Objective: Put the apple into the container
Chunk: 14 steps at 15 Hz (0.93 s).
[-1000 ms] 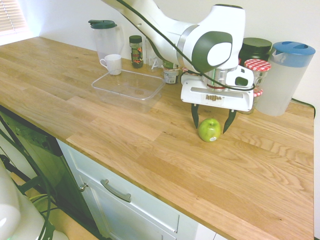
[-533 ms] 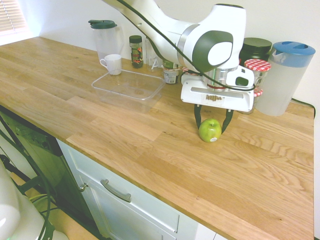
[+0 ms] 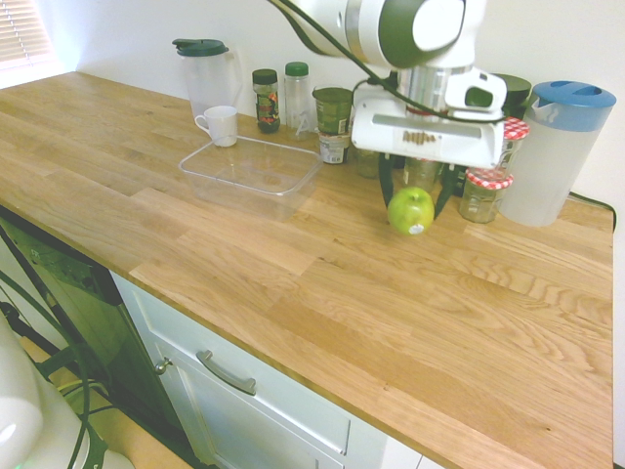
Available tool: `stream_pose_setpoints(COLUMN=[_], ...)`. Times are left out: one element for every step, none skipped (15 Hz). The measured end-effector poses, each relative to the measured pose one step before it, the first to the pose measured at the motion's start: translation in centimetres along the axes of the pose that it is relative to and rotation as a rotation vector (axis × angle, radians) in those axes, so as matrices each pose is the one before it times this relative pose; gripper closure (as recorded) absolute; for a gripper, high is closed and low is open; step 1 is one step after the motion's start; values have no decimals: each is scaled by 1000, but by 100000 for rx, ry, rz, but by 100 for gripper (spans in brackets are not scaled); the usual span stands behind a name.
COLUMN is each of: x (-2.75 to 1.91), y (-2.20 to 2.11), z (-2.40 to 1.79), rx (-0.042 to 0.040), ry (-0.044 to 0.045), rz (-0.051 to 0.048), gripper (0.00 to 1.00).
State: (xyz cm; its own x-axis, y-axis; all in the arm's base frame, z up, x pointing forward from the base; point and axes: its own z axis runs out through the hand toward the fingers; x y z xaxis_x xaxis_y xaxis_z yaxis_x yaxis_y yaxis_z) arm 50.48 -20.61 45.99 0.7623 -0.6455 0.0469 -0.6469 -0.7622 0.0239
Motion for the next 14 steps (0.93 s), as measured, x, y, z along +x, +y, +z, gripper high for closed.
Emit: stream_pose_setpoints(x=[-1153, -1630, -2010, -2078, -2084, -1974, -1624, -1357, -1024, -794, -450, -245, -120, -145], y=[-2334, -3209, -3744, -3664, -3337, -2990, -2437, -2014, -1467, -982, -562, -304, -134, -105], z=[-2102, -2241, -1896, -1115, -224, 416, 977, 1429, 1780, 1901, 1605, 1203, 910, 727], rx=[940, 1928, 2218, 1164, 353, -240, -282, 109, 92, -123, 149, 486, 578, 227], ry=[81, 947, 1558, 1425, 201, -437, -265, 48, -238, -470, -195, 156, 300, 69], rz=[-109, -1282, -2288, -2526, -2443, -2234, -1573, -864, 173, 658, 446, 282, 492, 471], gripper=[100, 100, 100, 100, 100, 100, 100, 100, 100, 100, 100, 100, 100, 100])
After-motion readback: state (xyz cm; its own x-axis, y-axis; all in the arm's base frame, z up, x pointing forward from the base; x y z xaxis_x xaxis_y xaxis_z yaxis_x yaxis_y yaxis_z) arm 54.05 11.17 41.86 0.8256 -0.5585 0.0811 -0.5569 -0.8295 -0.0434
